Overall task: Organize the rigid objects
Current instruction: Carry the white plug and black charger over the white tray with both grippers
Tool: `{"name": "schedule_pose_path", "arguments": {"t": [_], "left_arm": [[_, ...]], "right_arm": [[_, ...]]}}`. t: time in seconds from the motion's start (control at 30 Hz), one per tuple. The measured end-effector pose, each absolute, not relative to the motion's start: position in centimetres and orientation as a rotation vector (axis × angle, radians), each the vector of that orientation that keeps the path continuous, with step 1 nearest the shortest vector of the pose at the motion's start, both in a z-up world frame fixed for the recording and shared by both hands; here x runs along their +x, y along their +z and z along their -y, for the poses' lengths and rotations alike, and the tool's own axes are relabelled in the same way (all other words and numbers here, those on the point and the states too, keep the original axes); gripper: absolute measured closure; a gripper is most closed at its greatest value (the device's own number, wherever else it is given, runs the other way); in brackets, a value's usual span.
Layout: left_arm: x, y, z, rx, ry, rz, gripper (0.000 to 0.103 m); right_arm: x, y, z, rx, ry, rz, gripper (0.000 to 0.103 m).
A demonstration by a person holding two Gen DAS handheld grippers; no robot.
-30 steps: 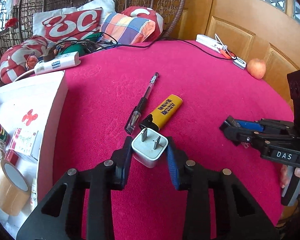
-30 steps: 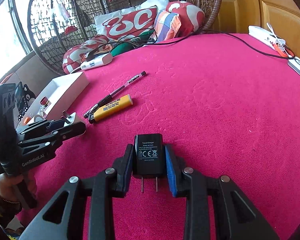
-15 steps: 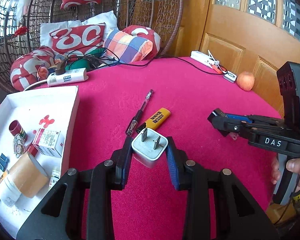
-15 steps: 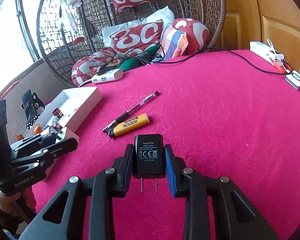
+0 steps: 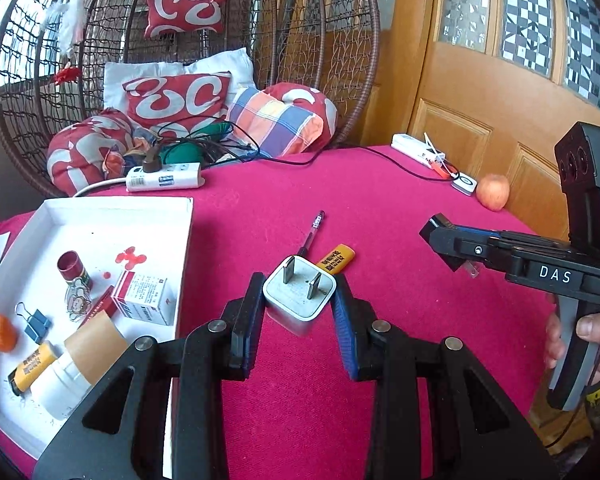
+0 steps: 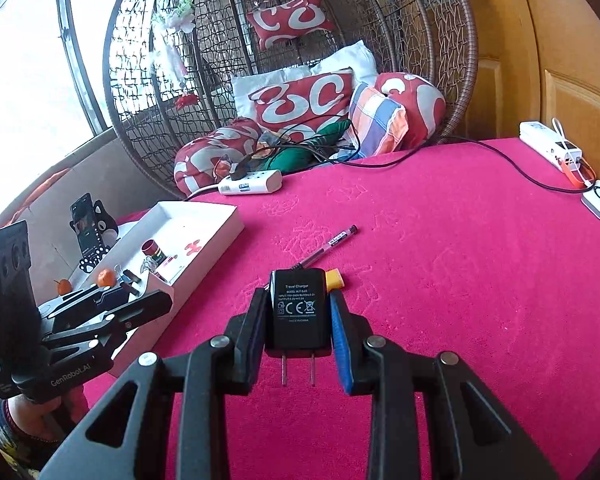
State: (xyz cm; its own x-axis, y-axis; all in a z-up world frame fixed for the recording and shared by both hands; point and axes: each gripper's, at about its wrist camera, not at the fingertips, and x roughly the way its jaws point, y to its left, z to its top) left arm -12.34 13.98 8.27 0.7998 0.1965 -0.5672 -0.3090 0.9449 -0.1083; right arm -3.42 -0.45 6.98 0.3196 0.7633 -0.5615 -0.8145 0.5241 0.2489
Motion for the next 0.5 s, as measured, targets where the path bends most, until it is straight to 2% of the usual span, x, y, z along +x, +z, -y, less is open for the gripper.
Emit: {"name": "schedule_pose_path", "arguments": {"t": [0.5], "left_arm": [[-15.4,9.4,-16.8,-0.249,0.357,-0.530,0.071]], "right_arm": [[-4.3,8.9,-1.2,-0.083,1.101,-0.665,0.073]]}}
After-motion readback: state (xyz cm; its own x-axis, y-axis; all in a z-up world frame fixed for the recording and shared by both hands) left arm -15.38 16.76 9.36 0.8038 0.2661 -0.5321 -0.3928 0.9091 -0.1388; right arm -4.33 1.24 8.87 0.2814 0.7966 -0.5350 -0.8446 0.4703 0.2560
